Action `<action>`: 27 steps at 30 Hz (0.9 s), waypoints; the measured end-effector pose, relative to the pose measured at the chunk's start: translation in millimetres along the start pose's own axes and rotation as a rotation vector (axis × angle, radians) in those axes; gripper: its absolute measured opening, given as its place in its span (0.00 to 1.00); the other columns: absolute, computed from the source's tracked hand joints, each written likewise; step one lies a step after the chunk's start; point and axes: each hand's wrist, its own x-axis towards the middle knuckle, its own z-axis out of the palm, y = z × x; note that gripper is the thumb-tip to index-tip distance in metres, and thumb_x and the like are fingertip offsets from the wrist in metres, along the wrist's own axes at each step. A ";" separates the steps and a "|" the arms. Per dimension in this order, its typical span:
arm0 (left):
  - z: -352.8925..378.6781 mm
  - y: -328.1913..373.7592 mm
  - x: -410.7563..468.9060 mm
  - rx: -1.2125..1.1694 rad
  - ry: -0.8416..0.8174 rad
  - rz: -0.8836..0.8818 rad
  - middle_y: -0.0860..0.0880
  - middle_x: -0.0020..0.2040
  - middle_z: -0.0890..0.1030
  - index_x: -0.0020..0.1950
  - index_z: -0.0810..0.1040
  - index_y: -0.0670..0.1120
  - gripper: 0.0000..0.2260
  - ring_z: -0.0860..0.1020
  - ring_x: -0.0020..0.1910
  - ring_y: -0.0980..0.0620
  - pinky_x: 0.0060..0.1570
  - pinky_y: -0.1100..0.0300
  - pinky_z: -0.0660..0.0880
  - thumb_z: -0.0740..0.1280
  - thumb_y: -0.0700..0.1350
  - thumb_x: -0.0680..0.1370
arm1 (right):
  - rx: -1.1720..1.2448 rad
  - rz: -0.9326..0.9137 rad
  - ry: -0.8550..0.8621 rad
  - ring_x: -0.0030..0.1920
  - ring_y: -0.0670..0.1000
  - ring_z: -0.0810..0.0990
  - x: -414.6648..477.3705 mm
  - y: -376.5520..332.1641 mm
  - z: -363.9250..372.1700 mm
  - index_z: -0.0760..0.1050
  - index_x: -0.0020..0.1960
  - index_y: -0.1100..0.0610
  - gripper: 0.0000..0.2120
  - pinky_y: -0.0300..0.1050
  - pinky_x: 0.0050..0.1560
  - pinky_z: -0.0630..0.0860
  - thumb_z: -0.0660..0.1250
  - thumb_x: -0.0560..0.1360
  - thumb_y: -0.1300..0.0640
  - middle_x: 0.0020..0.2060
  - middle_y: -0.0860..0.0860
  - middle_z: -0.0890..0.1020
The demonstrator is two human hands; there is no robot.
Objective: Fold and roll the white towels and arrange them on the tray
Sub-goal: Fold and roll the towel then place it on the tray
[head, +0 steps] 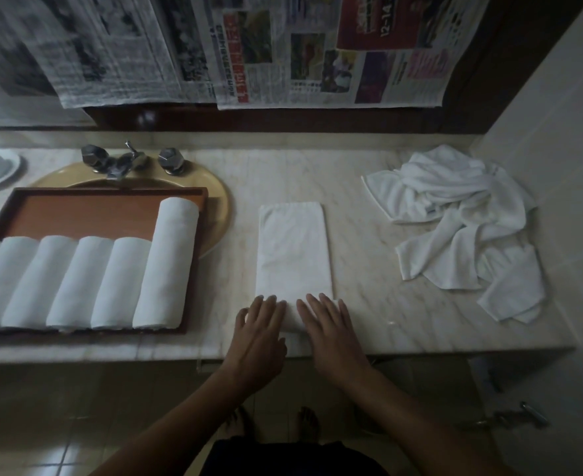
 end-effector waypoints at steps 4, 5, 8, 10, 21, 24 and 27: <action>7.9 -20.0 17.3 0.050 -0.104 0.017 0.43 0.78 0.69 0.80 0.64 0.43 0.37 0.67 0.77 0.39 0.70 0.43 0.72 0.75 0.48 0.74 | 0.050 -0.004 -0.039 0.74 0.59 0.69 22.5 9.6 -11.0 0.62 0.80 0.55 0.35 0.60 0.75 0.66 0.70 0.77 0.56 0.75 0.55 0.71; 4.1 -23.4 23.4 0.023 -0.125 0.025 0.44 0.78 0.69 0.80 0.64 0.43 0.36 0.67 0.77 0.40 0.71 0.43 0.72 0.74 0.48 0.76 | 0.064 -0.011 -0.058 0.73 0.58 0.70 28.3 12.4 -17.3 0.63 0.80 0.54 0.34 0.58 0.74 0.67 0.71 0.77 0.56 0.74 0.54 0.72; -10.5 -32.5 35.7 -0.059 -0.192 0.073 0.47 0.77 0.68 0.80 0.63 0.45 0.32 0.67 0.75 0.45 0.69 0.46 0.72 0.71 0.51 0.79 | 0.179 0.059 -0.168 0.70 0.56 0.72 39.9 18.2 -39.9 0.65 0.78 0.51 0.31 0.52 0.71 0.69 0.71 0.78 0.50 0.72 0.53 0.73; -18.6 -35.0 35.0 -0.098 -0.220 0.091 0.48 0.75 0.71 0.78 0.64 0.47 0.29 0.71 0.71 0.46 0.66 0.48 0.73 0.70 0.52 0.80 | 0.239 0.127 -0.247 0.64 0.56 0.76 39.0 20.1 -50.7 0.65 0.74 0.47 0.29 0.52 0.65 0.74 0.71 0.78 0.45 0.69 0.53 0.75; -18.6 -36.8 17.6 -0.447 -0.205 -0.171 0.52 0.63 0.71 0.67 0.75 0.50 0.21 0.71 0.61 0.52 0.61 0.55 0.72 0.71 0.57 0.78 | 0.164 0.074 -0.257 0.67 0.54 0.65 25.2 25.6 -49.6 0.67 0.78 0.48 0.23 0.52 0.66 0.66 0.54 0.85 0.44 0.71 0.50 0.69; -19.8 -31.5 26.9 -0.509 -0.215 -0.275 0.51 0.62 0.71 0.67 0.76 0.48 0.17 0.72 0.62 0.50 0.61 0.57 0.71 0.71 0.50 0.79 | 0.112 0.107 -0.092 0.65 0.56 0.70 26.3 19.0 -46.2 0.73 0.74 0.50 0.22 0.54 0.63 0.74 0.57 0.83 0.45 0.69 0.52 0.74; -24.5 -31.4 33.2 -0.523 -0.254 -0.325 0.50 0.64 0.71 0.69 0.75 0.48 0.18 0.73 0.62 0.50 0.57 0.60 0.68 0.69 0.51 0.81 | 0.111 0.094 0.111 0.66 0.58 0.74 13.5 0.4 -36.4 0.76 0.72 0.51 0.21 0.56 0.63 0.75 0.70 0.79 0.55 0.68 0.54 0.78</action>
